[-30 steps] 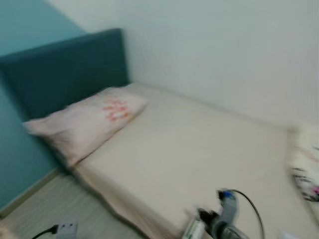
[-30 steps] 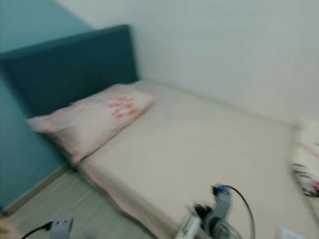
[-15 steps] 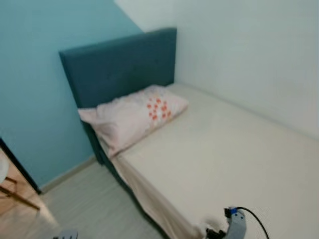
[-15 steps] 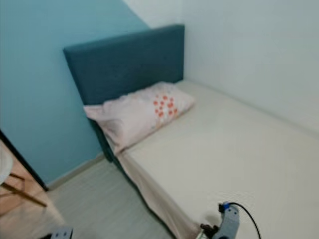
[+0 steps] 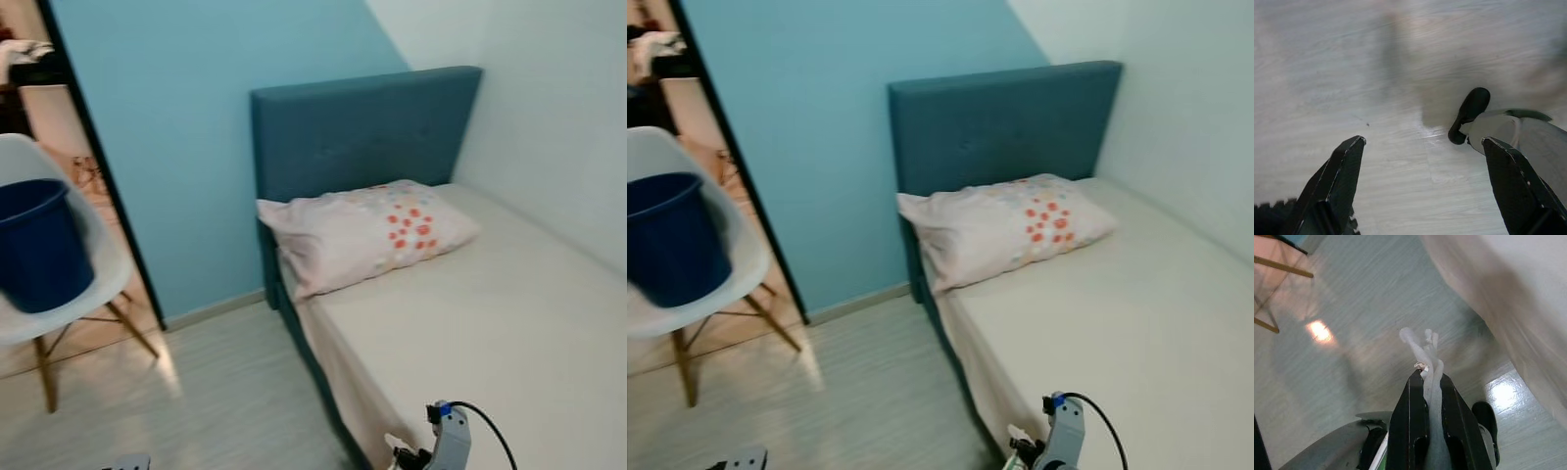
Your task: Clean up the room
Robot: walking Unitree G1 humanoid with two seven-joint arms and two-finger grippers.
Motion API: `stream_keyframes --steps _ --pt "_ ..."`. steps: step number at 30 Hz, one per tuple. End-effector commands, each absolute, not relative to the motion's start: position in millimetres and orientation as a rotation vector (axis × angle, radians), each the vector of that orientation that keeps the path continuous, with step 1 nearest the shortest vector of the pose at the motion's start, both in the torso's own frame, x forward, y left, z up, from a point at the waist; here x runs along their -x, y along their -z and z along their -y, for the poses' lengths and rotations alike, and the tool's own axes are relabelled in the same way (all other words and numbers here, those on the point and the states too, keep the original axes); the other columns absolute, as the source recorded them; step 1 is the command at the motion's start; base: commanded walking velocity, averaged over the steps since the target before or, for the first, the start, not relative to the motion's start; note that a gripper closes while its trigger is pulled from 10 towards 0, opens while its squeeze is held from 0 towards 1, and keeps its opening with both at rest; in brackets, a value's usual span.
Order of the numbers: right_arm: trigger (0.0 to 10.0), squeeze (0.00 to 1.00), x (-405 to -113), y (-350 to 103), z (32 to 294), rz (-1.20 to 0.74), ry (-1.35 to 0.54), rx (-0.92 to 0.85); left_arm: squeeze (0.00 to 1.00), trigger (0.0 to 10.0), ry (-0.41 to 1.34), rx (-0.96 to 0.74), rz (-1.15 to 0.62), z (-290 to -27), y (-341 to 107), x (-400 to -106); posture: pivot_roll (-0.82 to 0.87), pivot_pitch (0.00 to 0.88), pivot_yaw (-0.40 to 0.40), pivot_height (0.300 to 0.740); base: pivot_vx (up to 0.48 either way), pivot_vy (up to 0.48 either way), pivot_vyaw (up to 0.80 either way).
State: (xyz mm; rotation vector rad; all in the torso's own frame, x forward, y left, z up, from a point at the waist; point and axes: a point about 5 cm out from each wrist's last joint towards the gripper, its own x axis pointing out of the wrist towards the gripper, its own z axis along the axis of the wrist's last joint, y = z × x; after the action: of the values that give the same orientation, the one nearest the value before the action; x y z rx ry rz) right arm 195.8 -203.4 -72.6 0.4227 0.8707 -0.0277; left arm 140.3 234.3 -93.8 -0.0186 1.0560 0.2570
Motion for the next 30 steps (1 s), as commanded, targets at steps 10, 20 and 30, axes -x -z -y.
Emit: stream_keyframes --steps 10,20,30 --pt "10.0 0.00 -216 61 201 -0.816 -0.043 -0.349 0.00 10.0 -0.248 0.109 -0.951 -217 84 -174 -0.03 0.000 -0.052 0.708 0.000 0.000 0.78" --pt "10.0 0.00 -226 57 191 -0.809 -0.095 -0.310 0.00 10.0 -0.159 0.083 -0.832 -199 63 -218 -0.02 0.000 -0.050 0.708 0.000 0.000 0.76" --pt "10.0 0.00 -218 62 187 -0.836 -0.131 -0.271 0.00 10.0 -0.167 0.114 -0.845 -198 70 -206 -0.03 0.000 -0.053 0.708 0.000 0.000 0.61"
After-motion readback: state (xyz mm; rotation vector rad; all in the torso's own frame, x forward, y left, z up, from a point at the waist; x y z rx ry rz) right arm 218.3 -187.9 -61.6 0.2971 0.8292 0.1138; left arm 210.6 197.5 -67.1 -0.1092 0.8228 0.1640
